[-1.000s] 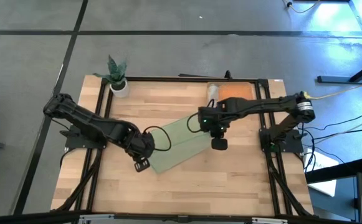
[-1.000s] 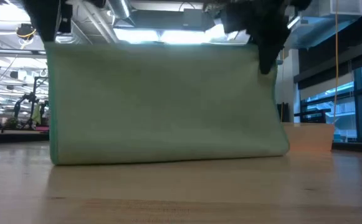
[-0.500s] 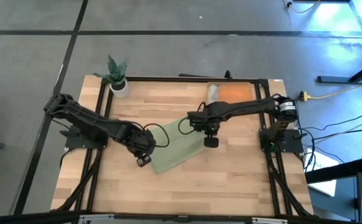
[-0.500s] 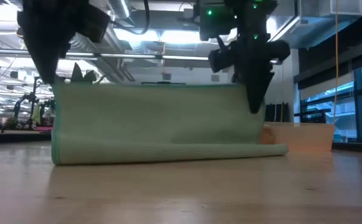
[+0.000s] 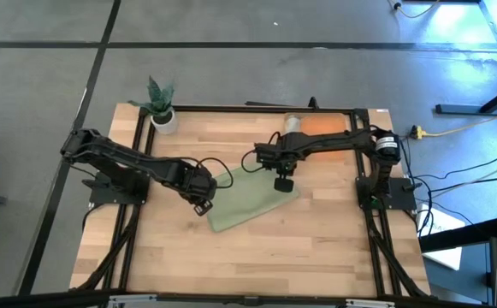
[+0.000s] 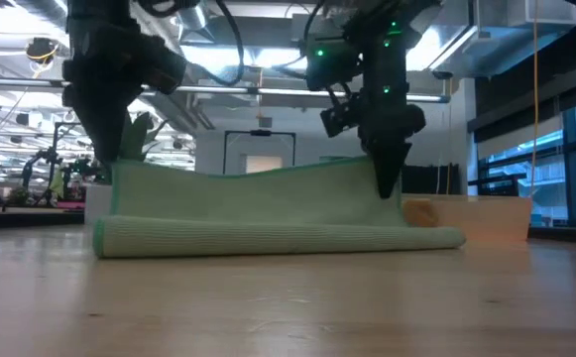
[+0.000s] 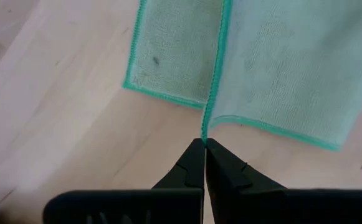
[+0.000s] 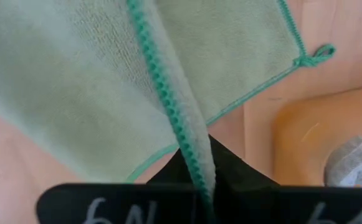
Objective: Roll microfiber towels into tight, uniform cylinder then place into a basket
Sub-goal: Fold the green microfiber towel, then roll the green microfiber towel
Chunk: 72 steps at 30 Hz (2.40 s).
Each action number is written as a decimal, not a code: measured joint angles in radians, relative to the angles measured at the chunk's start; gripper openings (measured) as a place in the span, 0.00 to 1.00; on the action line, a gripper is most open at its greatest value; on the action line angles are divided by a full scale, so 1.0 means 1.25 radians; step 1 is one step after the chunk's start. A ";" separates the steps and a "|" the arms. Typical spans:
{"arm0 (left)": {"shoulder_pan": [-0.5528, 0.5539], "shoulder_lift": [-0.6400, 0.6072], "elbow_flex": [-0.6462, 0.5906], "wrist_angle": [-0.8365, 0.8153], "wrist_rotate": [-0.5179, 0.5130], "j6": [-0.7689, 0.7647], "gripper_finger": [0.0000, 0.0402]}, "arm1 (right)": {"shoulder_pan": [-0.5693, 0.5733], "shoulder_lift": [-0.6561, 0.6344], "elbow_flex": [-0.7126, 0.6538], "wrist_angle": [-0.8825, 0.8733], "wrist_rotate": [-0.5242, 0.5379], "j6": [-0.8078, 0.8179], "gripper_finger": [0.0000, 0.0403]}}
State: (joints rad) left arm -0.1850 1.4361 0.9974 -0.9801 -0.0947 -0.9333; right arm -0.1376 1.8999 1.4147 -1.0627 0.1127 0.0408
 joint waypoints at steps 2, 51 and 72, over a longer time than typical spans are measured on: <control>0.003 0.000 -0.012 0.014 0.000 0.000 0.00 | -0.007 0.003 0.000 0.004 0.000 0.000 0.01; 0.078 0.004 -0.019 0.138 -0.039 0.079 0.19 | -0.025 0.002 -0.026 -0.053 -0.437 -0.005 0.40; 0.059 0.201 -0.103 0.277 0.023 0.064 0.18 | -0.006 -0.001 -0.206 0.273 -0.279 0.113 0.40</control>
State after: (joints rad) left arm -0.1111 1.6873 0.8686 -0.6334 -0.0654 -0.8536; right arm -0.1447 1.8988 1.1576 -0.7211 -0.2365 0.1824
